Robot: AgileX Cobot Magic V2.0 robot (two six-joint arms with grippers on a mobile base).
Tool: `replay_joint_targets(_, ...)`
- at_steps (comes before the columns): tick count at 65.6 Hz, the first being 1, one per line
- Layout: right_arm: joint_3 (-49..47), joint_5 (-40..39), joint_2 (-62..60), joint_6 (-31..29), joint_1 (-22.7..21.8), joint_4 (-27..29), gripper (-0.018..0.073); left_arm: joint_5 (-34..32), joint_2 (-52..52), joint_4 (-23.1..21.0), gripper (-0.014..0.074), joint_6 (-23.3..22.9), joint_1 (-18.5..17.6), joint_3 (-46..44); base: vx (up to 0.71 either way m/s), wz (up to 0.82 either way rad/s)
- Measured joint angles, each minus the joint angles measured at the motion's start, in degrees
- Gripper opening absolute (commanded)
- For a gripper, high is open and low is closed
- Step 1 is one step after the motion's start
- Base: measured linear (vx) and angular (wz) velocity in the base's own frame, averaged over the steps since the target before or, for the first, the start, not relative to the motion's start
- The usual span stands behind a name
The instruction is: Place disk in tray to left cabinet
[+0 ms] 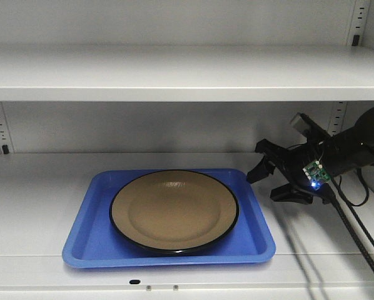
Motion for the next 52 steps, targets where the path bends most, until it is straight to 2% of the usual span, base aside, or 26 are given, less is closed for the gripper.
replay_joint_targets(9, 3.62, -1.13, -4.54, -0.99, 0.0, 0.12, 0.0468, 0.0, 0.0, 0.0, -0.0006, 0.0, 0.0, 0.0, 0.0, 0.0)
replay_joint_targets(20, 21.66, -9.19, -15.45, -1.42, -0.25, 0.08, 0.0414, 0.02, 0.0, 0.0, -0.0006, 0.0, 0.0, 0.0, 0.0, 0.0)
replay_joint_targets(31, 37.27, -13.38, -30.69, -1.75, -0.6, -3.23, 0.0287, 0.02, 0.0, 0.0, -0.0006, 0.0, 0.0, 0.0, 0.0, 0.0)
replay_joint_targets(38, 46.35, -16.73, -42.26, -1.89, -0.65, -7.81, 0.0169, 0.02, 0.0, 0.0, -0.0006, 0.0, 0.0, 0.0, 0.0, 0.0)
replay_joint_targets(46, 58.07, -21.59, -54.82, -1.89, -0.65, -17.38, -0.0011, 0.02, 0.0, 0.0, -0.0006, 0.0, 0.0, 0.0, 0.0, 0.0)
replay_joint_targets(52, 65.67, -25.0, -63.96, -1.89, -0.65, -24.12, -0.0011, 0.02, 0.0, 0.0, -0.0006, 0.0, 0.0, 0.0, 0.0, 0.0)
